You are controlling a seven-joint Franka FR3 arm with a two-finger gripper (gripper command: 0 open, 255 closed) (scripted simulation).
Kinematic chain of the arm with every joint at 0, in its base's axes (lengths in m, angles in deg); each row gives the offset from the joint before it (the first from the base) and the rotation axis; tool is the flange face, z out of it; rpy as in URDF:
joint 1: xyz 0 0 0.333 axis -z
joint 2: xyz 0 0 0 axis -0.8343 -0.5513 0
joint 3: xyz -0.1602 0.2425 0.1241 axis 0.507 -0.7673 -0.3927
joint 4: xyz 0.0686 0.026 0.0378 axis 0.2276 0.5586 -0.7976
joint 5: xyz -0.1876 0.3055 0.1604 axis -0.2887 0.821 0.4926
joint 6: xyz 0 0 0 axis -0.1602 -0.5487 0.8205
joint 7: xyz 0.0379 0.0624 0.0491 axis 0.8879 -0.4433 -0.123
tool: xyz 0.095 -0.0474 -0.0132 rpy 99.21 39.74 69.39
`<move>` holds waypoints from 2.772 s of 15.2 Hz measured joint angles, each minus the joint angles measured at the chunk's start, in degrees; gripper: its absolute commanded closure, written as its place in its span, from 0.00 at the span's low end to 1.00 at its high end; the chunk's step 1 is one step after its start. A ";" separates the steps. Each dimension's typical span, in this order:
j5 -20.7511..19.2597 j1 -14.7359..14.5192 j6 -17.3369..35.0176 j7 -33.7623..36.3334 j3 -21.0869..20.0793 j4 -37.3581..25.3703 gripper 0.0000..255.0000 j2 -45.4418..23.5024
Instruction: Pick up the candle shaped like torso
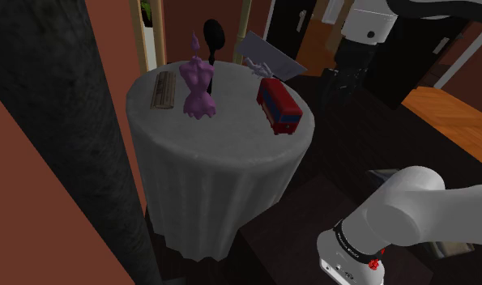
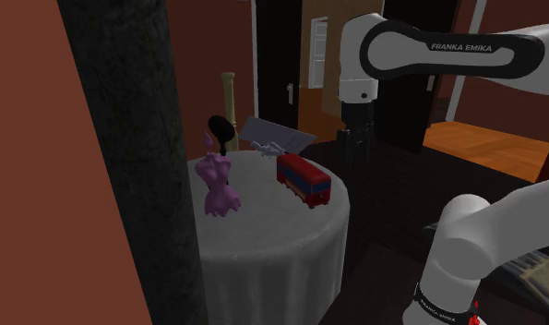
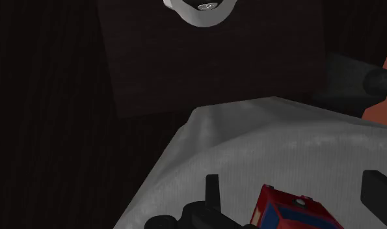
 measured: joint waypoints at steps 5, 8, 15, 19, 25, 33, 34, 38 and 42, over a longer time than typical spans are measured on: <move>1.11 -1.90 4.10 -4.21 1.10 -2.45 0.00 -5.32; 2.64 -3.88 8.00 -8.13 1.71 -5.47 0.00 -11.05; 6.84 -8.21 13.68 -18.50 3.25 -15.17 0.00 -24.02; 9.90 -10.62 15.20 -23.76 3.16 -21.72 0.00 -30.79; 14.44 -13.16 15.12 -32.27 2.97 -33.80 0.00 -41.42; 17.51 -14.62 16.83 -37.92 1.88 -39.42 0.00 -47.95; 17.57 -14.62 17.53 -38.20 1.87 -38.54 0.00 -47.81; 17.69 -14.67 19.29 -38.78 1.83 -36.58 1.00 -47.68; 17.72 -14.69 19.45 -38.81 1.81 -36.50 1.00 -47.65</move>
